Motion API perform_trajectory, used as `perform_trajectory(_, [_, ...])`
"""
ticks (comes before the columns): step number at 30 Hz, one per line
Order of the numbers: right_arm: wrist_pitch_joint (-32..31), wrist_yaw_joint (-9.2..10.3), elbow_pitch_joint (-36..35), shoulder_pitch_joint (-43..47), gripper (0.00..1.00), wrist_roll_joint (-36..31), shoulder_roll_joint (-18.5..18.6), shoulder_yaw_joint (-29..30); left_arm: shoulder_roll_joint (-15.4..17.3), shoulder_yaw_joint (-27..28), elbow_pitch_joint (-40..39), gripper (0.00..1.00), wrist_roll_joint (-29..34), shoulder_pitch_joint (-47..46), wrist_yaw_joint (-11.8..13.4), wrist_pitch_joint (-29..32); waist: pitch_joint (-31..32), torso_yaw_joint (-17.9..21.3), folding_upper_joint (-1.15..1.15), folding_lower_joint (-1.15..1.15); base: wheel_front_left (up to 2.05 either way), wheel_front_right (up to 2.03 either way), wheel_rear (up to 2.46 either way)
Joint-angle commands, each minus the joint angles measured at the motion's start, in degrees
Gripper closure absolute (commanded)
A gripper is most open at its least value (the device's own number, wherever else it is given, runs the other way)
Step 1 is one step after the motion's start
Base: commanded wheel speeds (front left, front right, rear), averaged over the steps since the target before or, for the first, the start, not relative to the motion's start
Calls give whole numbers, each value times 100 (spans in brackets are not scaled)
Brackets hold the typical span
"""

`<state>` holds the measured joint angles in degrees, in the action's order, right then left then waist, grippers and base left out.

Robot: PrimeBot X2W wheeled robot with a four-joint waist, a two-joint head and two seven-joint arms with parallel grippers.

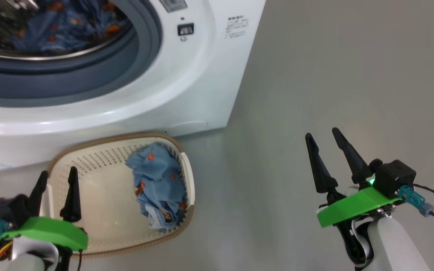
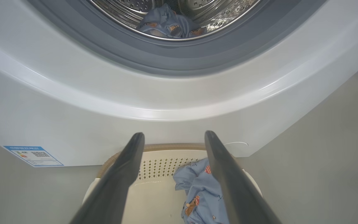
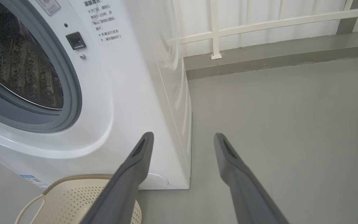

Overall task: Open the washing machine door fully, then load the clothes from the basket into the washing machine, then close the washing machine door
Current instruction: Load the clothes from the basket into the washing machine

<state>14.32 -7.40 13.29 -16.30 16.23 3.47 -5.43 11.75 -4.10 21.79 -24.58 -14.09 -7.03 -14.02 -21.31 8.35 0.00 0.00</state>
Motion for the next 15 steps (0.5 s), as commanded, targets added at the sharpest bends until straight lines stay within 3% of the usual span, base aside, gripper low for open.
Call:
perform_trajectory(1, [68, -9, -169, -92, 0, -46, -49, -146, 187, 128, -27, 0, -98, -197, -21, 26, -378, 186, 0, 0, 0, 0, 0])
perform_trajectory(6, [68, -9, -258, -255, 0, 57, -56, -232, 346, -274, 419, 0, -389, -591, -42, 160, -767, 304, 0, 0, 0, 0, 0])
perform_trajectory(15, [68, -9, -361, -548, 0, 258, -58, -386, 778, -1568, 1148, 0, -1100, -1360, -45, 469, -1416, 522, 0, 0, 0, 0, 0])
